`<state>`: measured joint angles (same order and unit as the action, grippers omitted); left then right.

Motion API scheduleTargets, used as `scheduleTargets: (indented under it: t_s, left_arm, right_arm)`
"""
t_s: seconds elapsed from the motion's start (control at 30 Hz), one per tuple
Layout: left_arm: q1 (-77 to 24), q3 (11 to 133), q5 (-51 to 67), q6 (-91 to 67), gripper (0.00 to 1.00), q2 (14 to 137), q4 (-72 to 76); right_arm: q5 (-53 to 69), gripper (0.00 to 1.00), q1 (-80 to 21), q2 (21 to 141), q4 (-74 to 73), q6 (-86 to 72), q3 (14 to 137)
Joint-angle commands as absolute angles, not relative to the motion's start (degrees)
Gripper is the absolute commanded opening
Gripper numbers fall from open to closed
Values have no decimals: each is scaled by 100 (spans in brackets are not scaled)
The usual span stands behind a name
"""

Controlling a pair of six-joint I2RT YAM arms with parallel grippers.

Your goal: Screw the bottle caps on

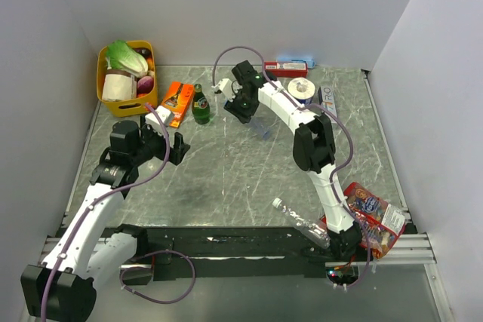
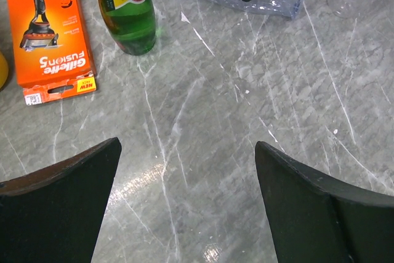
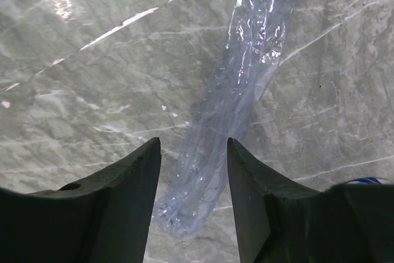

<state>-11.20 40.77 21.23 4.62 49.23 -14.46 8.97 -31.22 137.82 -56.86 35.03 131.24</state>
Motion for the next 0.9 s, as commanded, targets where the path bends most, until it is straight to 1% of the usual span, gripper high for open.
scheduleTargets:
  t_s: [0.0, 0.13, 0.37, 0.6, 0.7, 0.83, 0.87]
  left_arm:
    - [-1072, 4228, 2285, 290, 96, 4948, -1248]
    - [-1046, 4227, 2355, 264, 96, 5001, -1204]
    - [-1037, 4306, 2391, 316, 96, 5054, -1230]
    - [-1037, 4307, 2408, 325, 96, 5062, -1187]
    - [-1037, 4289, 2400, 281, 96, 5054, -1143]
    - [-1037, 4298, 2452, 176, 96, 5062, -1020]
    - [-1037, 4315, 2461, 115, 96, 5063, -993]
  right_arm:
    - [774, 53, -3024, 13790, -5450, 3585, 13131]
    - [729, 50, -3015, 13799, -5335, 3630, 13052]
    - [668, 37, -3006, 13922, -5361, 3595, 13070]
    - [650, 29, -3006, 13843, -5353, 3577, 12920]
    - [642, 23, -3015, 13799, -5370, 3595, 12911]
    - [676, 9, -3006, 13571, -5335, 3595, 12719]
    - [703, 8, -3015, 13492, -5335, 3560, 12683]
